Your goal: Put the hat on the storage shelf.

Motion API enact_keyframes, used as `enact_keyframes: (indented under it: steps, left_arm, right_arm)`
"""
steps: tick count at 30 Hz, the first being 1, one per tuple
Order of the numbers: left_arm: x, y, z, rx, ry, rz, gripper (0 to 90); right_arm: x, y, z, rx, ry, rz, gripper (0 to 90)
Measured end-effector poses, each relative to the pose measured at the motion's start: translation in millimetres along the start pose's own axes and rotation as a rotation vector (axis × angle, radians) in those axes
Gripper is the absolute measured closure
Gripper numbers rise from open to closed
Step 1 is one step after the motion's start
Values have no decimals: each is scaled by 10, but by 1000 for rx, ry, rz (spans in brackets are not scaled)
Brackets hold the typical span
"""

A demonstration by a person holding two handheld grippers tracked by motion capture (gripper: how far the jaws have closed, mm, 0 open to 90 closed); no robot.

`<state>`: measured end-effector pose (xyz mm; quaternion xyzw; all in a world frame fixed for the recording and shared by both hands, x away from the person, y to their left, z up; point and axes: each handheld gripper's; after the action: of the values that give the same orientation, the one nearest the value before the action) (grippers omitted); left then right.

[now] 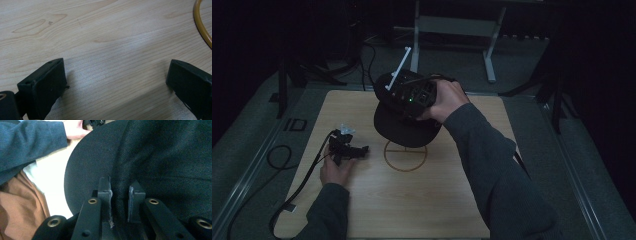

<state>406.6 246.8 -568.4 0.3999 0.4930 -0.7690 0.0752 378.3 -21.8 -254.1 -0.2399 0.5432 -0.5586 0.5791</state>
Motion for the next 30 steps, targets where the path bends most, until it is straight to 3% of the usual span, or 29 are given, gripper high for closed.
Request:
enact_keyframes:
  steps: [30]
  left_arm:
    - [0, 1, 0, 1, -1, 1, 23]
  right_arm:
    - [-63, 244, -74, -14, -19, -51, 759]
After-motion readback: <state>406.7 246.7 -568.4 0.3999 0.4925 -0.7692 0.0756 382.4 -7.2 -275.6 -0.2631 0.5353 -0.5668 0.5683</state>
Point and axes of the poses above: each handheld gripper's, and its own axes: y roughly forward along the jaws, x roughly out of its underside, z roughly to its right, and after that the axes turned 15 degrees about x, right-handed
